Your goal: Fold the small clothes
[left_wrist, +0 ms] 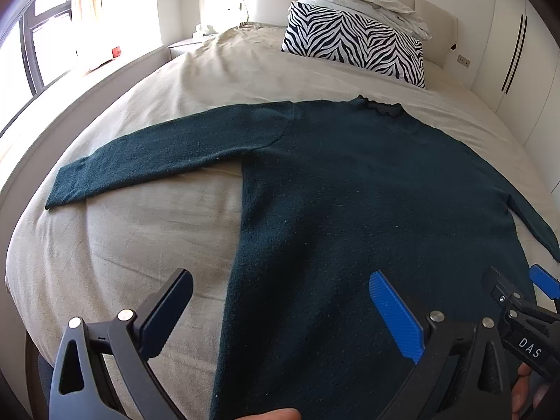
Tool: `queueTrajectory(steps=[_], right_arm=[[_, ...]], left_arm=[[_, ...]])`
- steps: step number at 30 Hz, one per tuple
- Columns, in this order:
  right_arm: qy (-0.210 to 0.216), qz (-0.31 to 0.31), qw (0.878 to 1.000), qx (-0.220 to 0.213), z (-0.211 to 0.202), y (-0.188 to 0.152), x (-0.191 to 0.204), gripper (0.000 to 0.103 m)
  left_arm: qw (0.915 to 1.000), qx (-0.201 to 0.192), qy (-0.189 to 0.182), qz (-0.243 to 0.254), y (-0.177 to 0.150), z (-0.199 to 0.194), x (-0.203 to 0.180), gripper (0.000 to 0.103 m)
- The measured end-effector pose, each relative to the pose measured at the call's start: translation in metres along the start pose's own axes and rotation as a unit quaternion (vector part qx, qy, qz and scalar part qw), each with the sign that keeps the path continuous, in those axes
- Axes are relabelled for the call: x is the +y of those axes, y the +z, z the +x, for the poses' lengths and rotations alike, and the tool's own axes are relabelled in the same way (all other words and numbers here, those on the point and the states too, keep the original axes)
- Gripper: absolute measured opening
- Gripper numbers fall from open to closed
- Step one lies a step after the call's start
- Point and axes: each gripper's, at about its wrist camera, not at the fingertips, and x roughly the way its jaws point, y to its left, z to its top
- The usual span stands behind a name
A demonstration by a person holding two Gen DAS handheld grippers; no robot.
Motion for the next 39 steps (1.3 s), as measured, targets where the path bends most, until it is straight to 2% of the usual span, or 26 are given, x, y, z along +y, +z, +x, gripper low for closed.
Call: queueTrajectory(steps=[13,17,20,23,24,27,28,30,33,34,37,39], right_arm=[[0.013,0.028,1.0,0.002,0.019,0.01,-0.03,0.103],[0.049,0.084,0.995,-0.029,0.017,0.021,-0.082,0.103],[0.058,0.16,0.984,-0.045,0.02,0.029,-0.148,0.103],[0.074,0.273,0.958,-0.045,0.034,0.03,-0.241,0.103],[0.08,0.315,0.945,-0.046,0.041,0.027,-0.274,0.103],[0.098,0.45,0.886,-0.048,0.069,0.004,-0.375,0.1],[0.103,0.477,0.872,-0.043,0.078,-0.003,-0.398,0.099],[0.106,0.531,0.84,-0.03,0.1,-0.016,-0.446,0.079],[0.129,0.596,0.791,-0.053,0.124,-0.032,-0.502,0.064],[0.132,0.605,0.782,-0.066,0.129,-0.031,-0.515,0.063],[0.127,0.608,0.779,-0.083,0.146,-0.02,-0.539,0.057],[0.116,0.601,0.787,-0.072,0.156,-0.013,-0.545,0.026]], left_arm=[[0.9996,0.024,-0.013,0.008,0.017,0.025,-0.025,0.103],[0.9985,0.036,-0.041,-0.003,0.03,0.035,-0.033,0.103],[0.997,0.039,-0.064,-0.018,0.041,0.041,-0.038,0.103],[0.9932,0.045,-0.101,-0.037,0.052,0.047,-0.042,0.103],[0.9914,0.053,-0.112,-0.042,0.057,0.05,-0.044,0.103],[0.9887,0.055,-0.133,-0.043,0.069,0.058,-0.055,0.103],[0.9886,0.052,-0.135,-0.042,0.072,0.059,-0.06,0.103],[0.9879,0.051,-0.141,-0.042,0.077,0.065,-0.068,0.103],[0.9855,0.053,-0.156,-0.038,0.083,0.075,-0.081,0.103],[0.9861,0.053,-0.154,-0.036,0.084,0.077,-0.084,0.103],[0.9859,0.077,-0.146,-0.03,0.086,0.088,-0.091,0.103],[0.9853,0.092,-0.141,-0.03,0.087,0.095,-0.093,0.103]])
